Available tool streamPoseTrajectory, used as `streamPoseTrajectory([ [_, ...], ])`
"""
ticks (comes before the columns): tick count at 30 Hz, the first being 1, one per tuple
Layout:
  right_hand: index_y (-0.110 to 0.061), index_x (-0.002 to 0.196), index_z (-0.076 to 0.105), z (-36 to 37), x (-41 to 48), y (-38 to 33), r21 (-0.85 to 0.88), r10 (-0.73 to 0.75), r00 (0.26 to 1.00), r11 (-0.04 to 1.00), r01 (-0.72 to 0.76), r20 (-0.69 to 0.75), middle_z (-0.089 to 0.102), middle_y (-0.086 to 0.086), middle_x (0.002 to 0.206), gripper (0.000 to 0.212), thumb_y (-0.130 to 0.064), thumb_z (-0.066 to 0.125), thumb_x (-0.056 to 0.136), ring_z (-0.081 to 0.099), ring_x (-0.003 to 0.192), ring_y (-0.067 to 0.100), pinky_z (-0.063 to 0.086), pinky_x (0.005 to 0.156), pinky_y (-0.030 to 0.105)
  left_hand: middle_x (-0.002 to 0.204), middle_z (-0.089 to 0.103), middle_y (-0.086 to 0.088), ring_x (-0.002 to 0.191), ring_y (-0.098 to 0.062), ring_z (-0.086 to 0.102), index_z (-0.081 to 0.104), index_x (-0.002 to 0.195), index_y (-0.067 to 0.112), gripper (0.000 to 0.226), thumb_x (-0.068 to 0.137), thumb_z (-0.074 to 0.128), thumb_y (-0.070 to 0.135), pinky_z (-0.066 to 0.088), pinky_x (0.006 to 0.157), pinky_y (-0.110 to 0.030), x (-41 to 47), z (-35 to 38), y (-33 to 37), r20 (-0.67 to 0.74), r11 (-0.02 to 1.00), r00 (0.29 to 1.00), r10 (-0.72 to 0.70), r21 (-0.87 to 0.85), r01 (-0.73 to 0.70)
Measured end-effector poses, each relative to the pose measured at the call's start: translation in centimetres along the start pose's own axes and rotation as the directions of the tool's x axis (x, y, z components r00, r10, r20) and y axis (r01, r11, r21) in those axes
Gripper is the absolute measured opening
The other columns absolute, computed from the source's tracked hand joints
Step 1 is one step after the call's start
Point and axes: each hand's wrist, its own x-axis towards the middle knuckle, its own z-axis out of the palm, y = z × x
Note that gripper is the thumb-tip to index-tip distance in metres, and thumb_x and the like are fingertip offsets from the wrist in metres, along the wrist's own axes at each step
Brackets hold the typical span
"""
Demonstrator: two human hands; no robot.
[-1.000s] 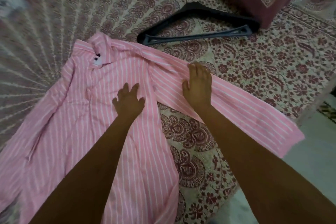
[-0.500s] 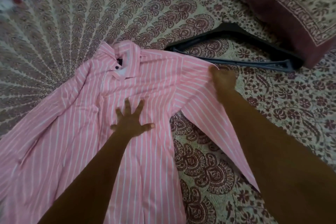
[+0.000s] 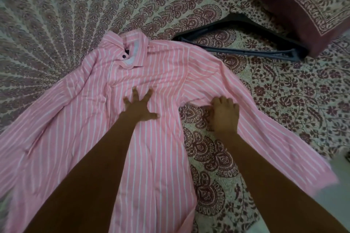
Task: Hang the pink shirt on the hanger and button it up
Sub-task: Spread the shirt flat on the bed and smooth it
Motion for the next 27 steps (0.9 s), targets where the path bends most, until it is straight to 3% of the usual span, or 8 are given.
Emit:
streamPoseTrajectory([
  [5,-0.005,0.102,0.057,-2.6,-1.9,1.5,-0.051,0.195,0.97,0.978,-0.204,-0.147,0.056,0.021,0.101,0.025,-0.006,0.05,0.078,0.053,0.095,0.038,0.039,0.082,0.045,0.155,-0.02,-0.012,0.143,-0.036,-0.012,-0.003,0.146,0.039,0.09,0.081,0.059,0.053,0.0,0.116,-0.058,-1.1,-0.5,-1.2,-0.018,0.995,0.995,0.102,-0.008,-0.102],
  [8,-0.007,0.105,0.055,-2.6,-6.1,1.6,-0.017,0.265,0.964,0.964,-0.265,-0.031,0.055,0.021,0.104,0.023,-0.013,0.053,0.083,0.053,0.094,0.039,0.039,0.077,0.043,0.158,-0.011,-0.001,0.145,-0.033,-0.006,0.009,0.146,0.038,0.075,0.087,0.053,0.048,0.011,0.114,-0.059,-4.2,1.4,-2.5,-0.029,0.981,0.98,0.195,0.001,-0.195],
  [12,-0.008,0.086,0.055,-1.9,-14.9,-2.5,0.189,0.245,0.963,0.946,-0.263,0.116,0.062,0.016,0.075,0.028,-0.033,0.044,0.09,0.061,0.069,0.033,0.046,0.066,0.037,0.158,-0.007,-0.004,0.145,-0.033,0.0,0.007,0.147,0.035,0.073,0.089,0.051,0.045,0.016,0.115,-0.052,-10.8,7.2,-4.1,-0.075,0.928,0.934,0.348,0.172,-0.331],
  [16,-0.016,0.088,0.056,-1.8,-23.4,-6.8,0.196,0.326,0.828,0.871,-0.451,0.456,0.062,0.006,0.077,0.041,-0.056,0.046,0.087,0.062,0.074,0.024,0.043,0.064,0.027,0.158,-0.01,-0.002,0.146,-0.029,0.0,0.01,0.146,0.039,0.07,0.089,0.05,0.043,0.013,0.114,-0.048,-16.9,12.7,-5.7,-0.013,0.879,0.898,0.439,0.212,-0.427],
  [18,-0.01,0.105,0.051,-2.2,-26.2,-8.2,0.181,0.396,0.753,0.813,-0.554,0.525,0.064,0.009,0.091,0.039,-0.045,0.053,0.087,0.063,0.084,0.026,0.043,0.067,0.028,0.158,-0.01,0.0,0.146,-0.028,0.0,0.013,0.145,0.04,0.067,0.09,0.05,0.04,0.011,0.115,-0.046,-19.3,14.6,-6.4,0.031,0.866,0.883,0.468,0.184,-0.465],
  [22,-0.003,0.112,0.046,-4.1,-29.9,-9.7,0.2,0.526,0.671,0.689,-0.696,0.522,0.063,0.016,0.096,0.028,-0.009,0.049,0.084,0.062,0.086,0.031,0.041,0.064,0.029,0.158,-0.008,-0.001,0.146,-0.026,-0.002,0.019,0.145,0.038,0.06,0.092,0.048,0.035,0.009,0.115,-0.044,-22.7,16.9,-8.1,0.14,0.838,0.855,0.499,0.173,-0.517],
  [25,0.001,0.112,0.05,-5.3,-31.1,-9.2,0.258,0.557,0.665,0.637,-0.726,0.497,0.061,0.018,0.092,0.033,0.003,0.045,0.08,0.058,0.082,0.03,0.036,0.064,0.028,0.158,0.001,-0.002,0.146,-0.022,0.007,0.03,0.143,0.031,0.052,0.094,0.047,0.031,0.013,0.118,-0.041,-24.1,17.4,-9.6,0.183,0.829,0.824,0.536,0.071,-0.555],
  [27,0.003,0.109,0.053,-5.5,-31.9,-8.5,0.232,0.523,0.674,0.673,-0.702,0.522,0.057,0.017,0.086,0.03,0.004,0.044,0.079,0.056,0.081,0.03,0.037,0.065,0.028,0.157,0.011,-0.006,0.144,-0.023,0.017,0.043,0.137,0.024,0.046,0.093,0.051,0.025,0.02,0.116,-0.04,-25.0,17.4,-10.9,0.078,0.825,0.821,0.565,-0.046,-0.563],
])
